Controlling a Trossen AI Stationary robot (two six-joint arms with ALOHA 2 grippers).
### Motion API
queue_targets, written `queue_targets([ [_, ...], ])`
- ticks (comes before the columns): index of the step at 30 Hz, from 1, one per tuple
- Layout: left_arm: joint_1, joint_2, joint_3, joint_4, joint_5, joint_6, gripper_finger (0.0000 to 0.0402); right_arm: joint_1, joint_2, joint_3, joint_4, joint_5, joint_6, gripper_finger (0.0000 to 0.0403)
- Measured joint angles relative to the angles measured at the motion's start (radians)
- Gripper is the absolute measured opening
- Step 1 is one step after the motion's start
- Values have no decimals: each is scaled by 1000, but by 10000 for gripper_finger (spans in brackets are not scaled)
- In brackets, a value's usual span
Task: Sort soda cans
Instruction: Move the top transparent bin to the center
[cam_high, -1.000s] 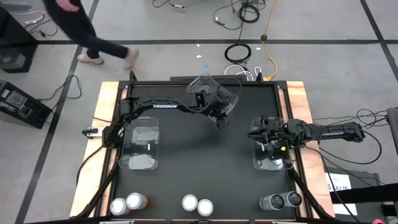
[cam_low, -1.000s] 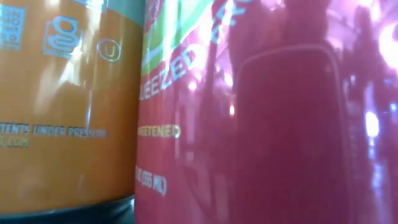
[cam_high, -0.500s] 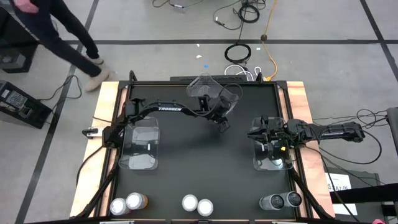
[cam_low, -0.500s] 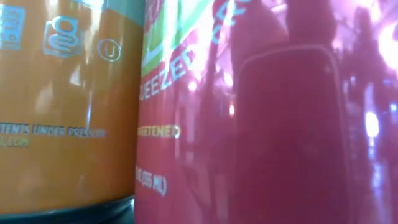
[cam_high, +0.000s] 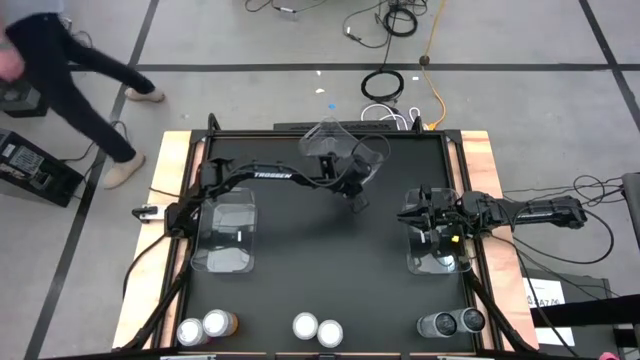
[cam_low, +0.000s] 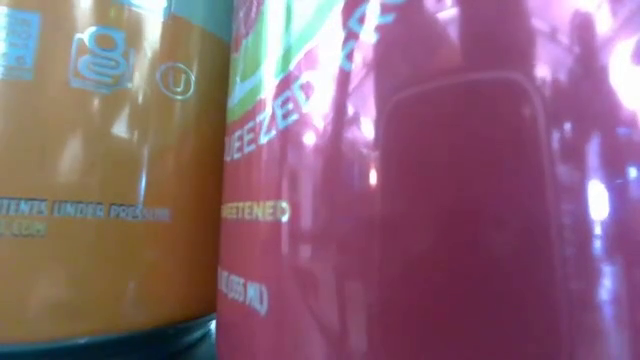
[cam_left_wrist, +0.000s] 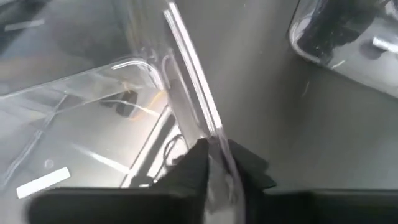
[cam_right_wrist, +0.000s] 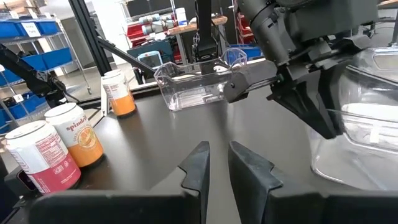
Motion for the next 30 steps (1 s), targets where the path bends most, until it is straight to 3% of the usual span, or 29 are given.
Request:
queue_targets([
  [2,-4,-4,1,-38,-6,-6,17,0,0,0,0,0,0,50],
  [17,-60,-92,-4,-318,-50,-70,11,0,1,0,0,0,0,50],
  [30,-338,-107,-3,-447,-61,-25,10,0,1,0,0,0,0,50],
])
